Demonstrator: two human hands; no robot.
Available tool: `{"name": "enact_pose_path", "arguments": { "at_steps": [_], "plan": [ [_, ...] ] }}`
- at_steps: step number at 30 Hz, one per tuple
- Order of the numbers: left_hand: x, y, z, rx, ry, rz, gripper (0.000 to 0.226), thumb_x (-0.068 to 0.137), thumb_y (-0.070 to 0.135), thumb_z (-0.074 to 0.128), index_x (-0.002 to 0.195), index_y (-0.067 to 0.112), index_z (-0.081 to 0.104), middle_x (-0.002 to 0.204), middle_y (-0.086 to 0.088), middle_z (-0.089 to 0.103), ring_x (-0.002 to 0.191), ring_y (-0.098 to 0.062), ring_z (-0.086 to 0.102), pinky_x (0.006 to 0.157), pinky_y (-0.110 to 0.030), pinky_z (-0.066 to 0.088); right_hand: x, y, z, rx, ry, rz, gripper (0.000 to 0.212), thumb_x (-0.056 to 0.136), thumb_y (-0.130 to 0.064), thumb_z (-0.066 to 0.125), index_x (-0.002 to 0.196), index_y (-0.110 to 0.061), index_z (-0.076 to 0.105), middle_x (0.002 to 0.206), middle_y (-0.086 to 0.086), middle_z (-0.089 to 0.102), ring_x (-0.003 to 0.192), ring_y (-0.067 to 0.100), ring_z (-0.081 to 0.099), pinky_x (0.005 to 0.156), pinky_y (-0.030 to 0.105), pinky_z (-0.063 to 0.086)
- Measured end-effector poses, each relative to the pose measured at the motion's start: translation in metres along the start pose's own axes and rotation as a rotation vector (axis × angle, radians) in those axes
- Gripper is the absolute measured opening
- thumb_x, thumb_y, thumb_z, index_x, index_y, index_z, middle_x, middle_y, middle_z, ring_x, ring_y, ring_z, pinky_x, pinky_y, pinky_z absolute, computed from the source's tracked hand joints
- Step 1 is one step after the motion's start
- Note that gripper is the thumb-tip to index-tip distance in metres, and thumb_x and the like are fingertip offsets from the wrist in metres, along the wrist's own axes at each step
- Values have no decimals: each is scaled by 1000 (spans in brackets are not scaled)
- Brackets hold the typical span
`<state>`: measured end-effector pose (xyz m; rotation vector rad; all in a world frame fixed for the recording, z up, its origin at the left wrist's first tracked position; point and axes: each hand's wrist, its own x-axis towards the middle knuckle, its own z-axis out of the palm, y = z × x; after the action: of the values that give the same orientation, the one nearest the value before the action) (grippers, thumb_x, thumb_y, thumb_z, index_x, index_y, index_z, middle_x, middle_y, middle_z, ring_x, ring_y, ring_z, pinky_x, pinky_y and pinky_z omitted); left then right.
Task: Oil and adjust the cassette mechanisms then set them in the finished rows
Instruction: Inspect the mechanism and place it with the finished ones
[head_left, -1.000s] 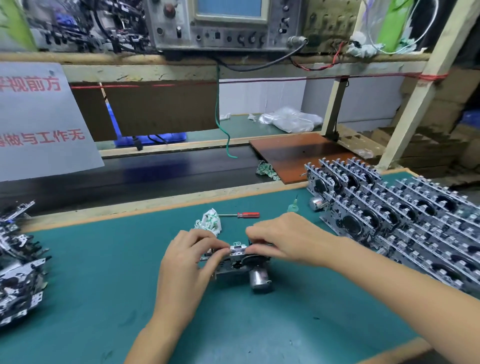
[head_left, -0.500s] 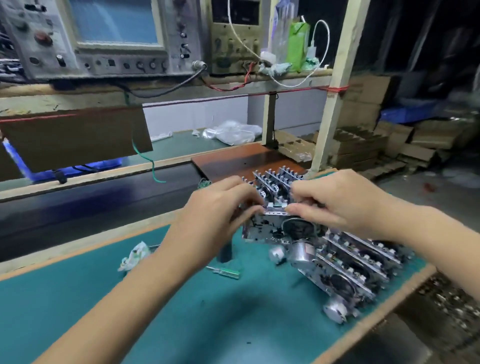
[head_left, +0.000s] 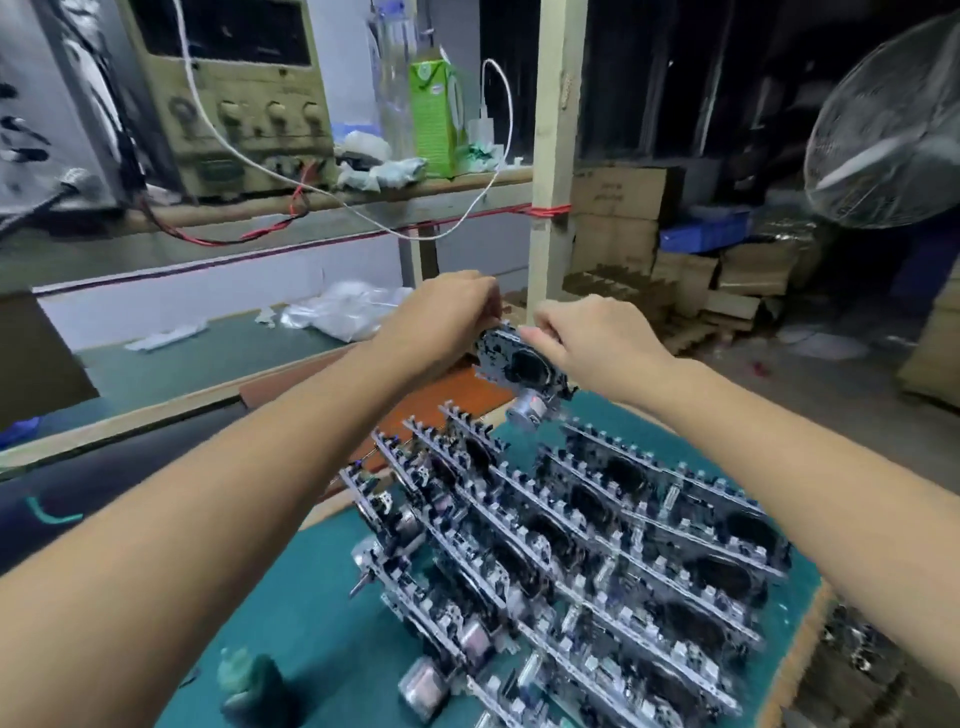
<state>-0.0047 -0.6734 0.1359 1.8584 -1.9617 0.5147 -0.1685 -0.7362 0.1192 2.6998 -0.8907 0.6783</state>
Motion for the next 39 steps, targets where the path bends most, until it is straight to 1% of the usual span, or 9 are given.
{"name": "enact_pose_path", "arguments": {
  "at_steps": [4,7,12,18,23,28,33,37,39],
  "plan": [
    [28,-17,37,56,-70,-71,14,91,13,59,101,7,66,103,-13,67,96,-30,60,79,-37,46,24,7,42,7,-28,57,31,100,-42,35,79,-19,37,62,-1,38,70,27,46,57,34,28],
    [30,-24,63,37,-140,-108,14,90,10,59,102,7,66,102,-15,67,96,-31,61,74,-33,42,27,8,70,-43,-38,71,30,100,-42,36,83,-19,41,81,8,60,79,30,60,58,32,31],
    [19,-27,98,10,-320,-59,19,90,14,62,108,7,65,108,-13,68,101,-30,60,83,-36,48,14,8,100,-104,-216,63,35,100,-43,36,99,-14,56,100,11,65,93,31,62,63,31,35],
    [10,-33,109,-32,-453,25,20,88,12,64,106,13,72,107,-6,71,99,-24,62,81,-31,46,4,8,109,97,-441,38,34,100,-41,37,80,-15,45,82,6,50,90,30,57,63,33,34],
    [-4,-22,111,-12,-436,39,31,94,15,53,124,21,62,122,-7,59,111,-27,56,89,-41,47,5,5,97,-253,-365,-100,42,99,-47,34,108,-14,58,104,8,64,100,28,61,72,33,41],
    [-37,-19,63,10,-302,13,39,94,29,54,132,22,52,128,-2,53,118,-21,47,88,-35,44,-6,-29,54,-150,-201,-190,37,97,-48,39,110,-15,53,102,4,64,99,25,58,63,31,37],
    [-129,-29,-34,14,-261,-23,25,88,33,61,113,27,65,111,6,62,104,-16,54,83,-35,45,-45,-99,-9,287,-309,-330,23,94,-47,46,106,-29,52,91,-10,61,85,12,51,71,36,45],
    [-239,-28,-99,-57,-186,-270,16,86,37,65,96,27,70,94,10,66,89,-12,60,76,-37,47,-65,-182,-47,394,-373,-618,22,93,-46,48,109,-31,52,97,-10,59,90,13,52,77,34,42],
    [-292,-21,-117,-54,-182,-441,31,79,47,52,92,25,69,90,13,65,84,-7,57,77,-33,47,-73,-232,-53,371,-411,-784,27,94,-47,46,113,-29,52,107,-5,60,100,18,55,83,37,44]
  ]
}}
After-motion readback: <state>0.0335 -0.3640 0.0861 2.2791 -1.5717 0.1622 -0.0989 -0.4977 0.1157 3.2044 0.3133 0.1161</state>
